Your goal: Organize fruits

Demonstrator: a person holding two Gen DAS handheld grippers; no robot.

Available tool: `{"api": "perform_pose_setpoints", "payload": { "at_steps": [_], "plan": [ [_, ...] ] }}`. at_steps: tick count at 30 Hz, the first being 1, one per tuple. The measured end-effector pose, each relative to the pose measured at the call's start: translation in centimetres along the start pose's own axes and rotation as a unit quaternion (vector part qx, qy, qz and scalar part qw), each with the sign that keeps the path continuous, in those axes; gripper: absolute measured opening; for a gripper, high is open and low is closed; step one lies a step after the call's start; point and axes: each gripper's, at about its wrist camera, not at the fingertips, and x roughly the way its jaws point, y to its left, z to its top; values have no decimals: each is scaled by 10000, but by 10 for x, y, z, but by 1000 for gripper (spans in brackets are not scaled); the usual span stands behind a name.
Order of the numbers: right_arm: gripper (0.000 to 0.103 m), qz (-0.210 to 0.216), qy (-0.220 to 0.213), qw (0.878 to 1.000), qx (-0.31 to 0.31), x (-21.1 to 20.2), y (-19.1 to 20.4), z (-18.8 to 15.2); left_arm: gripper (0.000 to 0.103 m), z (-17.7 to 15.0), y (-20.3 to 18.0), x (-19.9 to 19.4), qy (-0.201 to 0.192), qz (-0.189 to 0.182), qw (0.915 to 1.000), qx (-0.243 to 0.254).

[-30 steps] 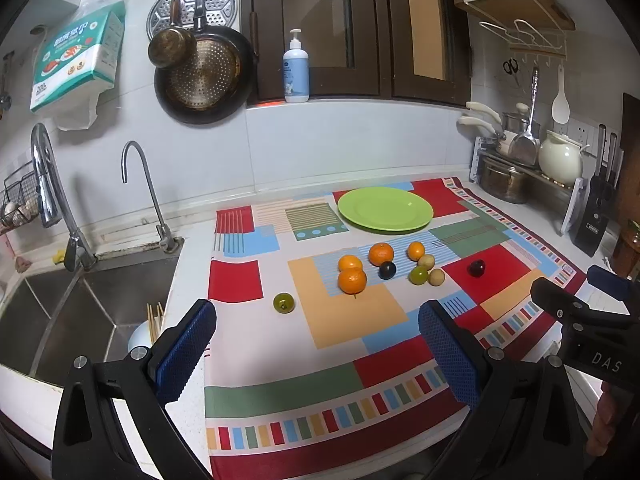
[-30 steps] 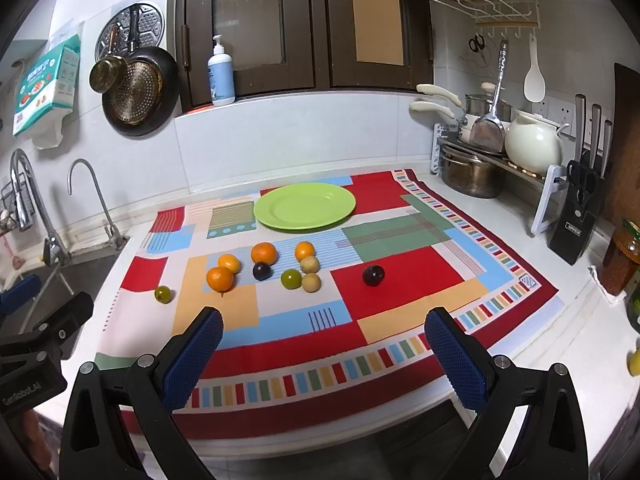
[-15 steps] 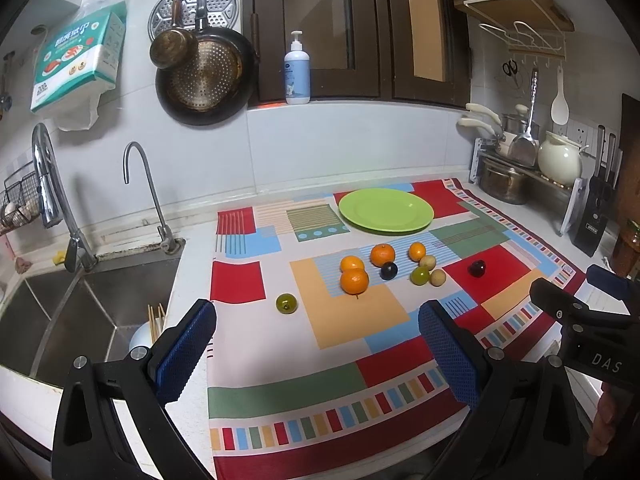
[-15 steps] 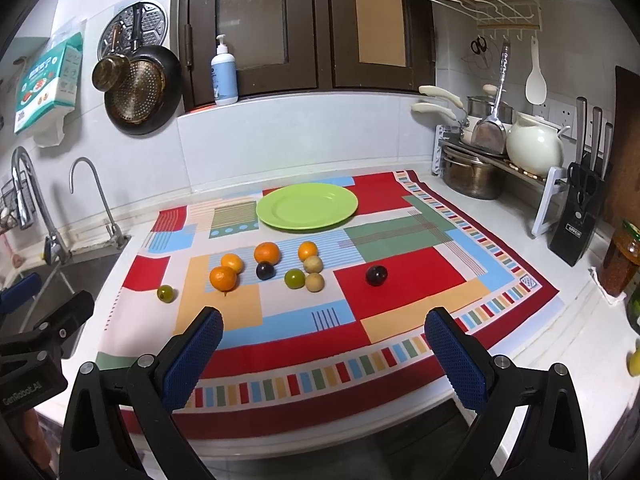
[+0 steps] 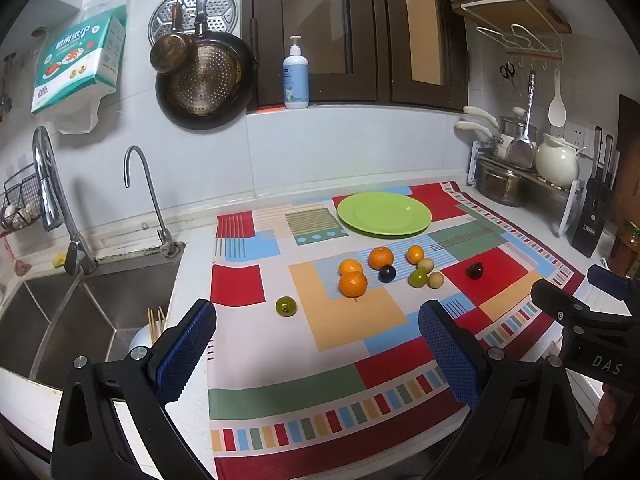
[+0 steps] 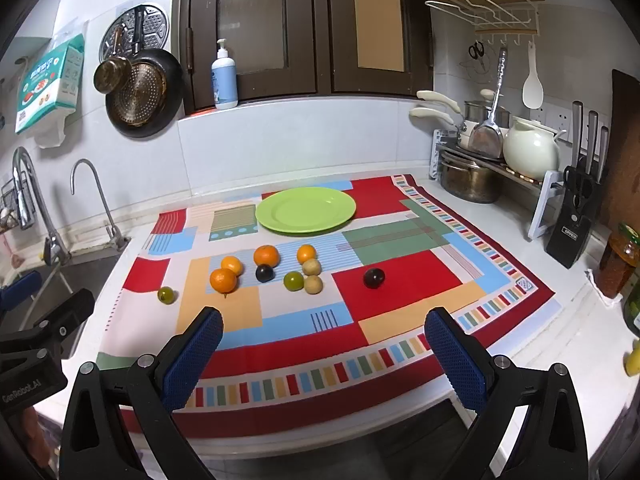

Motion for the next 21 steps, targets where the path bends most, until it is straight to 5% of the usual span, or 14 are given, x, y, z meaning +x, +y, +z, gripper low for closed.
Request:
{"api": "perform_pose_setpoints", "payload": {
  "at_steps": [21],
  "plan": [
    [102, 0, -4, 10000, -2, -1, 2, 0, 103, 1, -1, -1, -13, -6, 10000, -5]
  ]
}}
